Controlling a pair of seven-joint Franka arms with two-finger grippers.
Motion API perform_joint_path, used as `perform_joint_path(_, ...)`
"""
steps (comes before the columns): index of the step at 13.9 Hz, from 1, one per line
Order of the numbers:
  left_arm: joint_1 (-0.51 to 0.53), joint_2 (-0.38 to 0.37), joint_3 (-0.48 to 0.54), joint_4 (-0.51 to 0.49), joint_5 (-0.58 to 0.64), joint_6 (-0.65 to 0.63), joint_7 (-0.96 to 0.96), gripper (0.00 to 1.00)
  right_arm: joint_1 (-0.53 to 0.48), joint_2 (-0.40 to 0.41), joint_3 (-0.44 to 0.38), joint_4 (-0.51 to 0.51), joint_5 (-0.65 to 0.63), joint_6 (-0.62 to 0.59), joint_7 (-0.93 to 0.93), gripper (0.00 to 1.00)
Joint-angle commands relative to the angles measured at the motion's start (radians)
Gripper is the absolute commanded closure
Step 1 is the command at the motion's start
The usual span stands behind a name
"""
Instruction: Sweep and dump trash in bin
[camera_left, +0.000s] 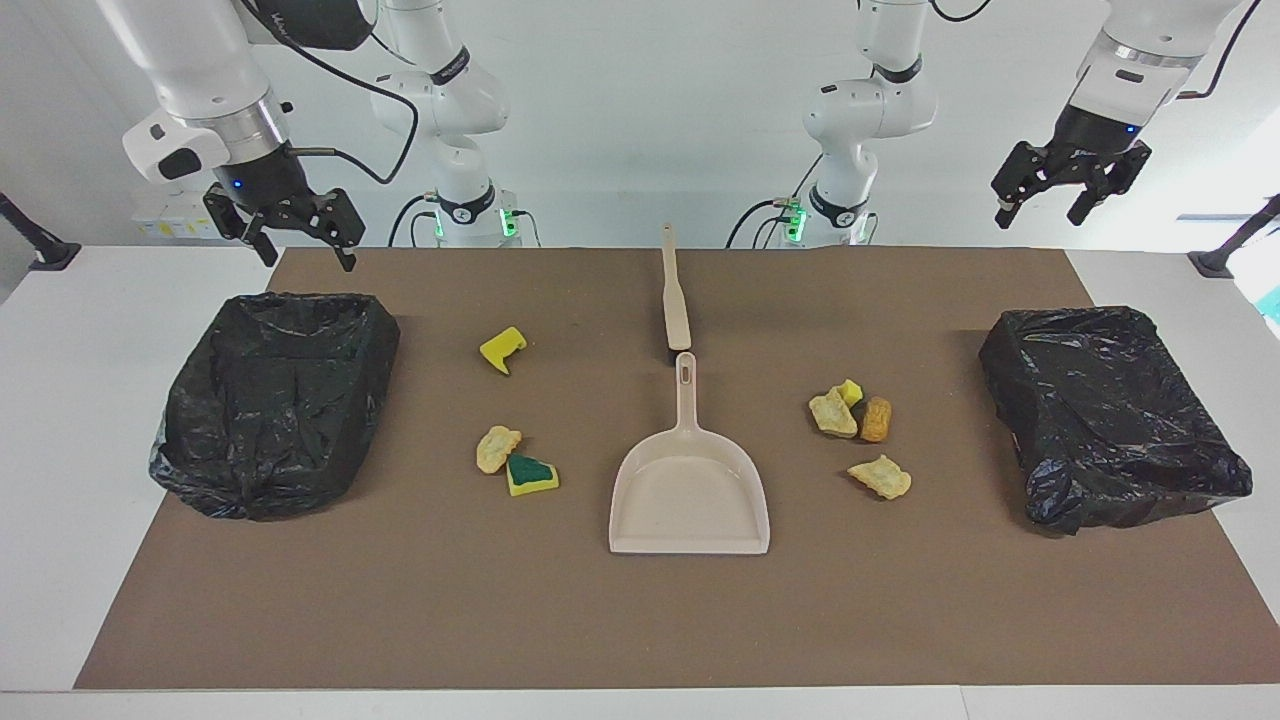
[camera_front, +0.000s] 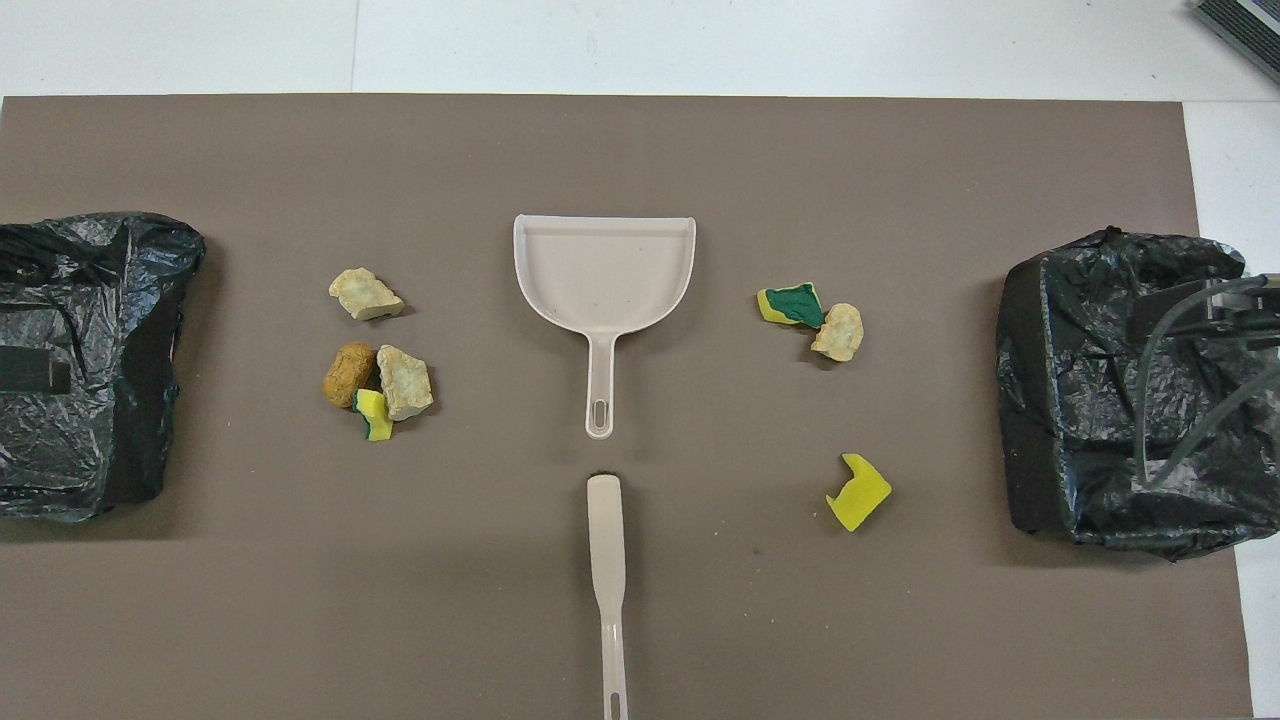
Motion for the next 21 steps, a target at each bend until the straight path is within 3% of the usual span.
perform_joint_path(1, -0.016, -0.012, 0.013, 0.008, -0.008, -0.031, -0.003, 0.0, 0.0, -0.02, 0.0, -0.02, 0.02, -0.015, 0.035, 0.0)
perform_joint_path(9, -0.022, -0.034, 0.015, -0.01, -0.003, -0.106, 0.0, 0.0, 0.001, -0.022, 0.001, -0.02, 0.018, -0.015, 0.027, 0.0)
perform_joint_path(14, -0.016, -0.063, 0.023, -0.05, 0.003, -0.106, 0.005, 0.0, 0.0, -0.025, 0.021, -0.019, 0.018, -0.07, 0.021, 0.0)
perform_joint_path(21, -0.021, -0.07, 0.021, -0.09, -0.008, -0.046, -0.013, 0.0, 0.001, -0.043, 0.055, -0.058, 0.017, -0.029, 0.027, 0.0)
